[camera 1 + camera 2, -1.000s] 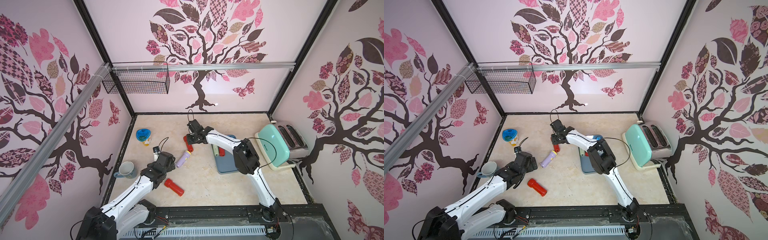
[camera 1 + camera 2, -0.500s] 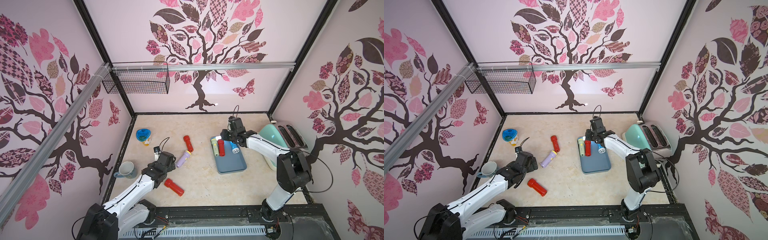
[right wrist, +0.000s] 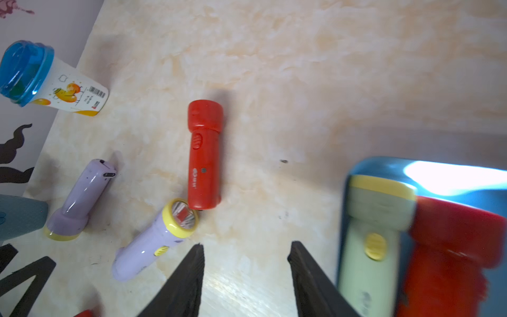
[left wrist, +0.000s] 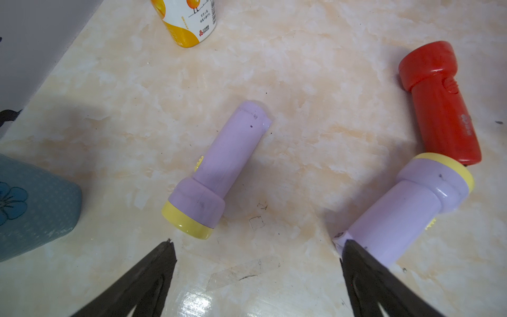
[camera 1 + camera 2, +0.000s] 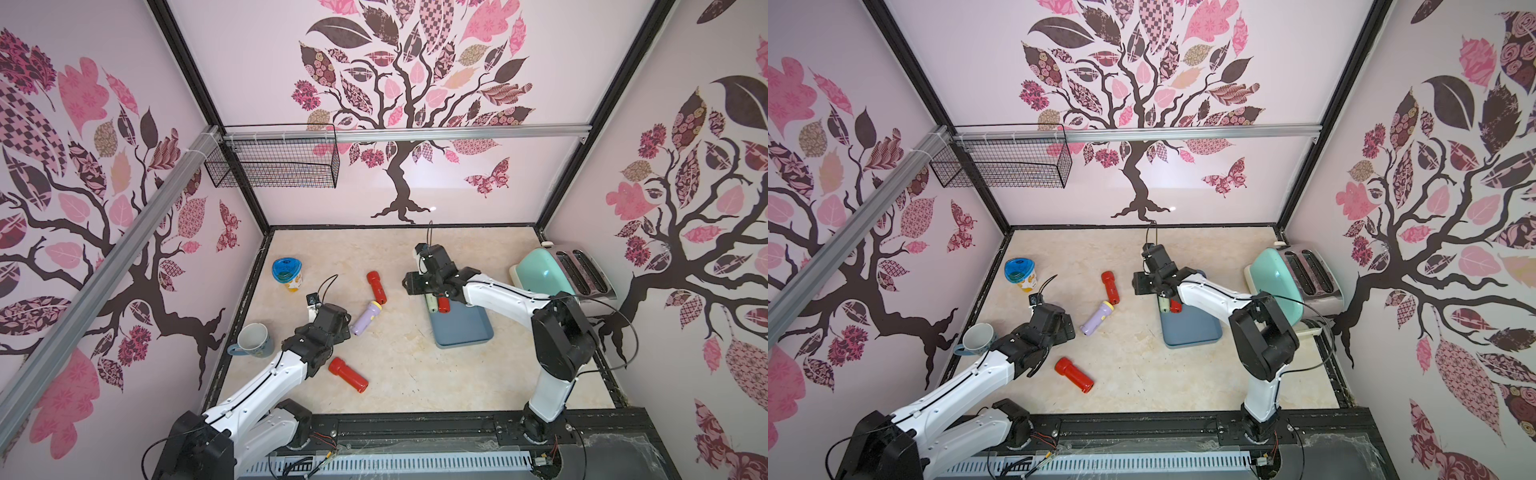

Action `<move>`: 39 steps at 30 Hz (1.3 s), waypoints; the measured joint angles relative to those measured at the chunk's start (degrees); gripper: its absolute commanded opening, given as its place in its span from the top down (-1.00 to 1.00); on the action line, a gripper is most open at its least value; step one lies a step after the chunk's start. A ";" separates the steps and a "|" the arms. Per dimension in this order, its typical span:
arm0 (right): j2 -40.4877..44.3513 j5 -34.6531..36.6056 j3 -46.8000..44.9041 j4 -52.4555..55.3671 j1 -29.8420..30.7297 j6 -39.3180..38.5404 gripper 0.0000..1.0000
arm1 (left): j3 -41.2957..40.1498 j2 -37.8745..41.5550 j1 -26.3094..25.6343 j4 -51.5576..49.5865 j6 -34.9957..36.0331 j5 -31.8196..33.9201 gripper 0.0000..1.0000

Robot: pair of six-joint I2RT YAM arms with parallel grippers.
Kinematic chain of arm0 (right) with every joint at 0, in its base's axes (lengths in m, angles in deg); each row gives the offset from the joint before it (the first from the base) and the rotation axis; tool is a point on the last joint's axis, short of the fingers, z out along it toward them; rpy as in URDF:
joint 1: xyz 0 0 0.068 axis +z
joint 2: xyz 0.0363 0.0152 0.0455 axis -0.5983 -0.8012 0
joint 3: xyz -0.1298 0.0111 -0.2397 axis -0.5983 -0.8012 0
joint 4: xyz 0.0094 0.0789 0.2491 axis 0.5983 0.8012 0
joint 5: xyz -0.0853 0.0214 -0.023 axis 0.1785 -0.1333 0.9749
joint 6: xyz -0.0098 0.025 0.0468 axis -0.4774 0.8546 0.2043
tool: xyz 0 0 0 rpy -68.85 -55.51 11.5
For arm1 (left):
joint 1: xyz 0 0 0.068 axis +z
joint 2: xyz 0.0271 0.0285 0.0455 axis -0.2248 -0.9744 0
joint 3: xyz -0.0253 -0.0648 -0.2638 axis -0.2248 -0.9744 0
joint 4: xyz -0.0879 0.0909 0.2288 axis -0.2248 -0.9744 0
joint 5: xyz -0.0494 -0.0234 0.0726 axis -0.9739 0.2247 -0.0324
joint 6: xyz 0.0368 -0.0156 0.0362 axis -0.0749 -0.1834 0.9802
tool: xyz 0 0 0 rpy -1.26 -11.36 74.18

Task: Put the flashlights into the storage boxes
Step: Pick up the flashlight from the center of the board.

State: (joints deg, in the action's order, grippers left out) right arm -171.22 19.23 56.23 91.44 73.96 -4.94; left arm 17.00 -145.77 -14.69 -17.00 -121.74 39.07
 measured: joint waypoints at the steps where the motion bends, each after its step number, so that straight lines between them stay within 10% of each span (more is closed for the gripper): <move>1: -1.64 -0.09 1.46 0.04 0.68 0.09 -0.13 | 0.02 0.04 0.00 0.00 0.00 0.00 -0.95; 15: -23.17 2.16 19.30 1.90 5.79 2.54 -0.23 | -0.98 3.15 0.00 0.44 0.00 0.15 -0.95; 23: -29.33 6.84 28.28 4.96 6.12 2.25 0.23 | -1.31 4.26 0.00 0.55 -0.02 0.24 -0.95; 39: -14.25 6.82 18.23 5.79 2.16 -0.20 0.40 | -3.08 9.42 0.00 0.81 -0.83 1.62 -0.95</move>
State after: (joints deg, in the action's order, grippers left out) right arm -185.47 26.05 74.46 97.23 76.13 -5.13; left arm 13.92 -136.35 -14.69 -16.19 -122.57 40.69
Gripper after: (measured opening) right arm 0.400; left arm 0.977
